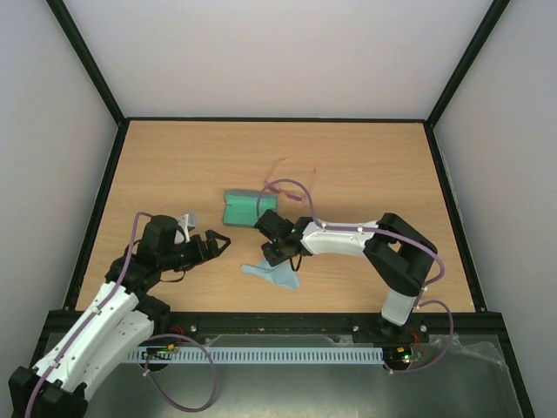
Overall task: Organize the sunglasses
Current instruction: Adjust the glasses cleaning cloth at the center of the board.
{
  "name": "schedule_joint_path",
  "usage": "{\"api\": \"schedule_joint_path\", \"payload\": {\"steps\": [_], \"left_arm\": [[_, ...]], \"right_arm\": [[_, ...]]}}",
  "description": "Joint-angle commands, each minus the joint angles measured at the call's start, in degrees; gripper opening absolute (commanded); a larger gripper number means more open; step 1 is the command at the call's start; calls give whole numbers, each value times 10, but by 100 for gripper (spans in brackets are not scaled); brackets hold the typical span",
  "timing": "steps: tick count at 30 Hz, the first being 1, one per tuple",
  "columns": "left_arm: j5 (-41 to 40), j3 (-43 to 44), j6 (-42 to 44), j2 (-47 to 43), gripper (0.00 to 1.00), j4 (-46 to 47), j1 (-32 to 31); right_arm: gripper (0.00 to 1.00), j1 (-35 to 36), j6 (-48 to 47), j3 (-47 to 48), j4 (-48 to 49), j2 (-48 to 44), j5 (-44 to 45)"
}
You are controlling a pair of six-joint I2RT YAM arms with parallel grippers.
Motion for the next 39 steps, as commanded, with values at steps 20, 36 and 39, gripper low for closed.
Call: {"api": "schedule_joint_path", "payload": {"steps": [20,36,39], "left_arm": [[-28,5,-27,223,99,205,-85],[-135,149,-11,481,57,250,-173],[-147,170,-16,522,45,256,-189]], "right_arm": [[1,-167,26,-74,-51,-135,68],[1,-168,48,-87,-13,-100,28],[1,-168,51,-92,-10,-101,26]]}}
